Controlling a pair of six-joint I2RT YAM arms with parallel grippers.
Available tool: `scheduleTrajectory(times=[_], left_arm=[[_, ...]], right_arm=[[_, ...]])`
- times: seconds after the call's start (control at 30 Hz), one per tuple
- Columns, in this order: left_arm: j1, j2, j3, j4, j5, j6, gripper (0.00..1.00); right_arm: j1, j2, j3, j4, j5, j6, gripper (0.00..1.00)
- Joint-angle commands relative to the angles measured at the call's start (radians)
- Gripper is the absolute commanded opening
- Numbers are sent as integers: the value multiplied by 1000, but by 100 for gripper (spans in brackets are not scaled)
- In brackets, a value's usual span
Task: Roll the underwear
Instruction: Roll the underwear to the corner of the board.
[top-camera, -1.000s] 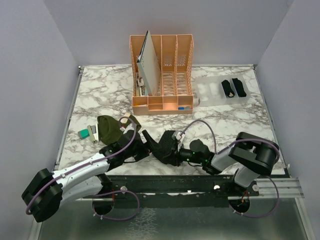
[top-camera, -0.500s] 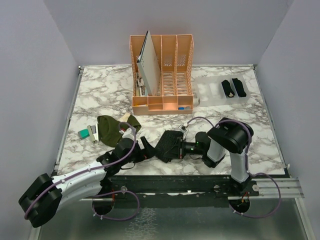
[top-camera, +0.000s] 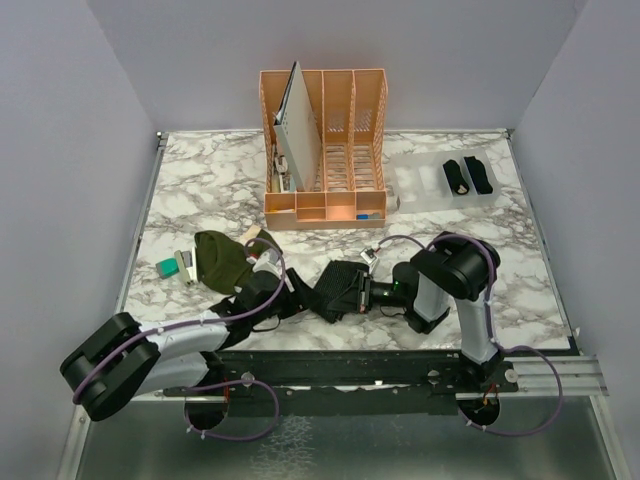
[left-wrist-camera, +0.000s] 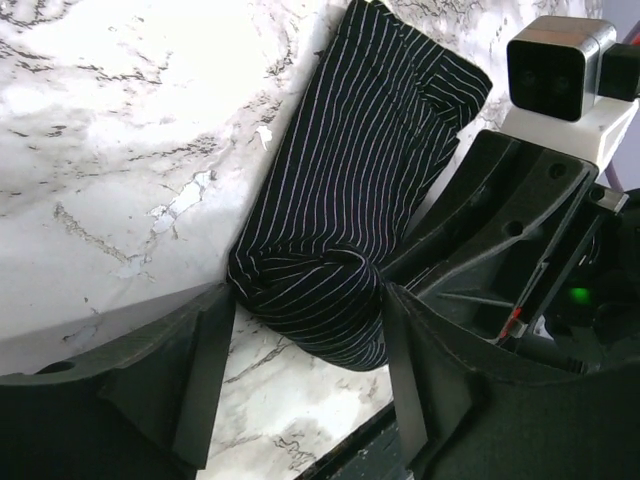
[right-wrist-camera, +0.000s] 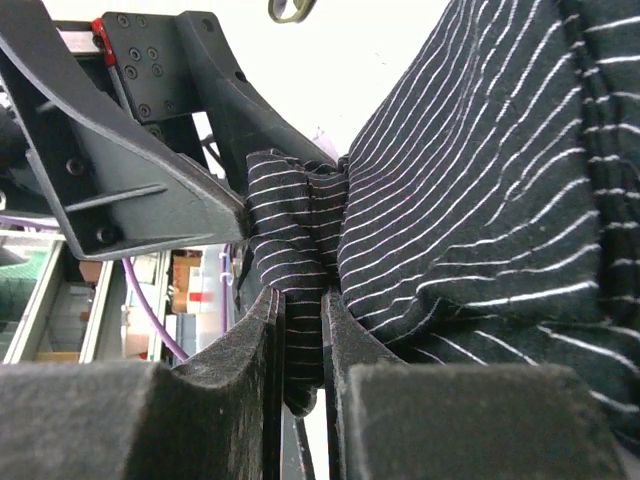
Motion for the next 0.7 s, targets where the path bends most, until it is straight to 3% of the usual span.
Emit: scheduleTrajectory(times=[0.0,0.17,0.37,0.47,0.53,0.67], left_arm=[[-11,77,-26,-95,-55,-31,63],[-24,150,-3,-101,-70,-49,43],[-29,189,34,-144,-68,-50,30],[-31,196,61,-174,-58,-47,30],[-31,196,81,-201,-56,-42,30],[-32,186,110,-237,-46,-35,30]], right_arm=[[-1,122,-64,20,-8,-6,8],[-1,96,-65,7,-11,-22,12],[-1,-55,-68,-103,-26,-133,32],[-1,-176,-64,-271,-16,-235,41],[-1,-270,-64,-391,1,-322,66],[-1,-462,-37,-728,101,-526,70]])
